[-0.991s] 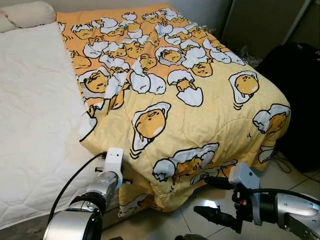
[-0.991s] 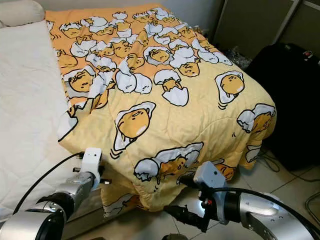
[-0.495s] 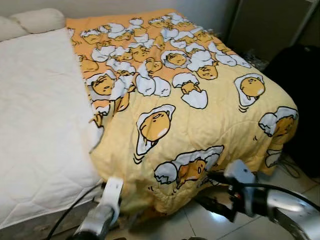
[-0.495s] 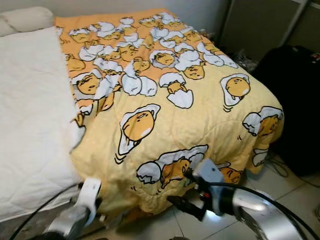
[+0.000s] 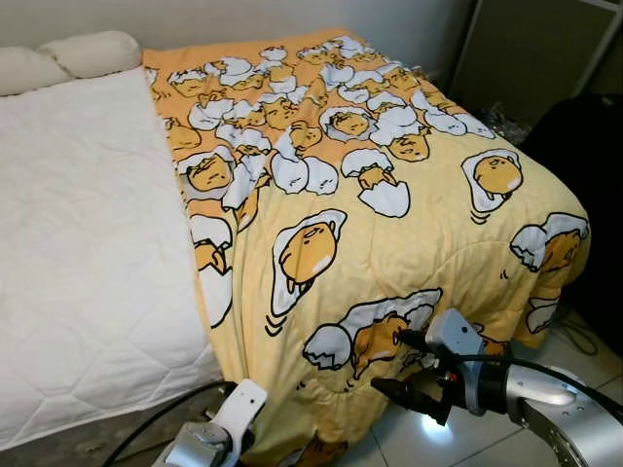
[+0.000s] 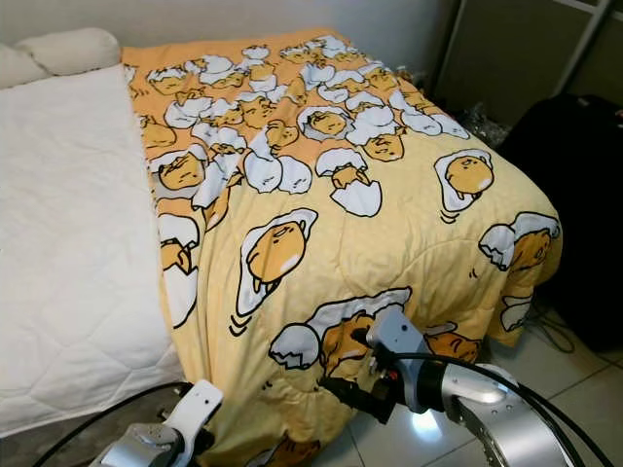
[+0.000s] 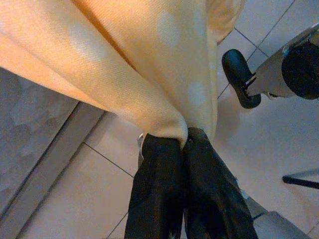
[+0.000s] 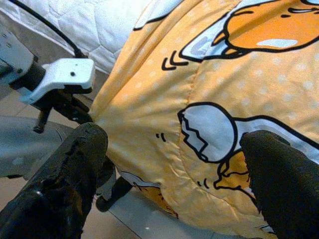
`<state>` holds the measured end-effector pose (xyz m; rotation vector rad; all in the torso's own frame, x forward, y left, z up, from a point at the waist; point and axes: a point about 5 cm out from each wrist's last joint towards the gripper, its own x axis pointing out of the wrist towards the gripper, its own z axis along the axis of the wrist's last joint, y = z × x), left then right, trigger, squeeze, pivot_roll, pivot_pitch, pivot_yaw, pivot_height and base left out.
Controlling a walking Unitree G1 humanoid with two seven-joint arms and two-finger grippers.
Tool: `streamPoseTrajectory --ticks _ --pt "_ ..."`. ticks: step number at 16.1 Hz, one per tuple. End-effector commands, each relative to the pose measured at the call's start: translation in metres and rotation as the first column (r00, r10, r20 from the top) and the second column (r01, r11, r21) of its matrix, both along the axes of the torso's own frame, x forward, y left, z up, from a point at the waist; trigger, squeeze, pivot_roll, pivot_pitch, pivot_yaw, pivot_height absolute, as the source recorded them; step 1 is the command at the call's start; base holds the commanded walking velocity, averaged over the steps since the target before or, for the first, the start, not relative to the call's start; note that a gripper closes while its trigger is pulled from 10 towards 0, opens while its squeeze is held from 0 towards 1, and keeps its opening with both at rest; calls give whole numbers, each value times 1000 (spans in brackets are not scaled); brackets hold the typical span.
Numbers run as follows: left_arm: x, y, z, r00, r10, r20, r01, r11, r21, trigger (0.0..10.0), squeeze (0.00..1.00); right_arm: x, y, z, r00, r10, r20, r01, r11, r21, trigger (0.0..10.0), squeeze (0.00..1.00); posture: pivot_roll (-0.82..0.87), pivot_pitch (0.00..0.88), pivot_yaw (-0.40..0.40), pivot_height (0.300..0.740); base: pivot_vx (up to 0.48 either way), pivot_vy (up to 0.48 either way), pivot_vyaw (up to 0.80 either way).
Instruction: Clean up the room
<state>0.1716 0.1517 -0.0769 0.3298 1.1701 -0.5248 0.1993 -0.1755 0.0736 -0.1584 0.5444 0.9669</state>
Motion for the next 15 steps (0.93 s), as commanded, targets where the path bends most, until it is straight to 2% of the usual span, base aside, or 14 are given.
streamPoseTrajectory --ticks 1,2,3,4,7,9,10,12,13,14,15 --pt "-15 3 -6 997 -18 -72 19 1000 18 0 0 1 0 2 1000 13 17 -13 1000 -6 10000 0 -110 0 32 740 0 0 0" --pt "-11 6 -5 999 -20 -37 22 998 51 6078 0 1 1 2 1000 13 19 -13 1000 -5 10000 0 -109 0 30 740 0 0 0" --pt "-4 12 -3 1000 -3 16 1 996 91 10000 0 2 2 2 1000 14 21 -14 1000 -3 10000 0 -108 0 29 740 0 0 0" --pt "2 20 0 998 30 55 -36 993 112 10000 1000 2 4 1 1000 16 23 -16 1000 1 10000 0 -103 0 23 740 0 0 0" --pt "11 34 11 987 98 128 -115 984 133 10000 1000 5 8 0 999 2 41 -2 1000 10 10000 0 -99 0 20 740 0 0 0" --pt "21 41 20 972 143 188 -163 982 93 10000 1000 9 9 0 998 -19 58 18 1000 15 10000 0 -97 0 25 740 0 0 0" --pt "22 43 21 969 154 193 -173 981 86 10000 1000 10 9 0 998 -21 61 20 1000 16 10000 0 -97 0 25 740 0 0 0" --pt "17 56 33 966 167 195 -179 983 47 10000 1000 17 8 -3 994 -89 70 87 996 32 10000 0 -86 0 34 740 0 0 0" --pt "18 58 37 960 171 223 -179 984 15 10000 1000 19 9 -3 990 -114 79 111 993 44 10000 0 -84 0 38 740 0 0 0" --pt "25 57 50 923 189 336 -176 982 -68 10000 1000 24 10 -3 979 -170 112 163 984 64 10000 0 -79 0 41 740 0 0 0" --pt "32 56 62 878 208 432 -176 978 -115 10000 1000 28 9 -4 970 -211 120 206 977 55 10000 0 -76 0 42 740 0 0 0"
